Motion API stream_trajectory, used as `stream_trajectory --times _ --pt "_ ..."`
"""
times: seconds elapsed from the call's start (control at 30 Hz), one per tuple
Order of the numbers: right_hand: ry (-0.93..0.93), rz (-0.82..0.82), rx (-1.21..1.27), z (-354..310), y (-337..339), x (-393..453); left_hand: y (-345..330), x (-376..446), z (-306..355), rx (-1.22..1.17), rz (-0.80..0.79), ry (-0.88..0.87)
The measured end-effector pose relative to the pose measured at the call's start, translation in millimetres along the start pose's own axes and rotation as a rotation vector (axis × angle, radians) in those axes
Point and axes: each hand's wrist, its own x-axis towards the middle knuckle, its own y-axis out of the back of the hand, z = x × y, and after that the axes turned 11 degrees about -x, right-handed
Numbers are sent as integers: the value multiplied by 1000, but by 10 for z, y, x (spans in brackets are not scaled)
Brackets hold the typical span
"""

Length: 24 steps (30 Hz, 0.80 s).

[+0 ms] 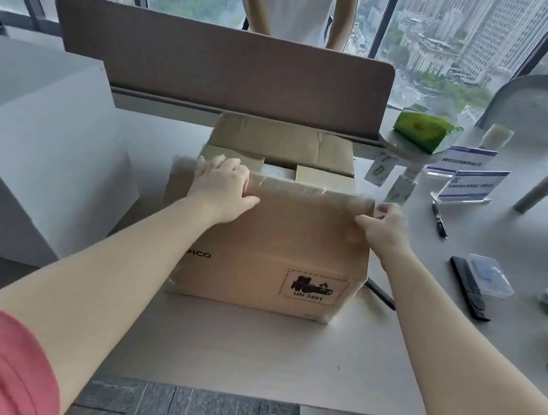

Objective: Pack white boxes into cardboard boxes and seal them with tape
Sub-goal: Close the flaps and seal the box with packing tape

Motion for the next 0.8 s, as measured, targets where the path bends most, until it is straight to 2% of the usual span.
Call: stream_trajectory --times 0.17,0.33,0.4,0.47,0.57,0.63,0.8 --pt "-48 -218 -111 52 -158 269 -241 180 -92 -80 -174 94" --pt "26 -306 -197 -48 -191 483 -219 353 -149 -47 -261 115" --pt "46 -270 -124 -151 -208 581 -181 453 -151 -118 -201 117" --pt "48 -217 -73 -267 -225 685 -152 591 -179 -233 -63 119" --pt "32 -176 -92 -419 -243 846 -75 840 -246 -375 66 234" --pt "9 -165 -90 -494 -268 954 -30 1025 -323 -445 72 331" --pt "-63 -193 -49 -628 -352 1170 -23 1376 -547 -595 -29 554"
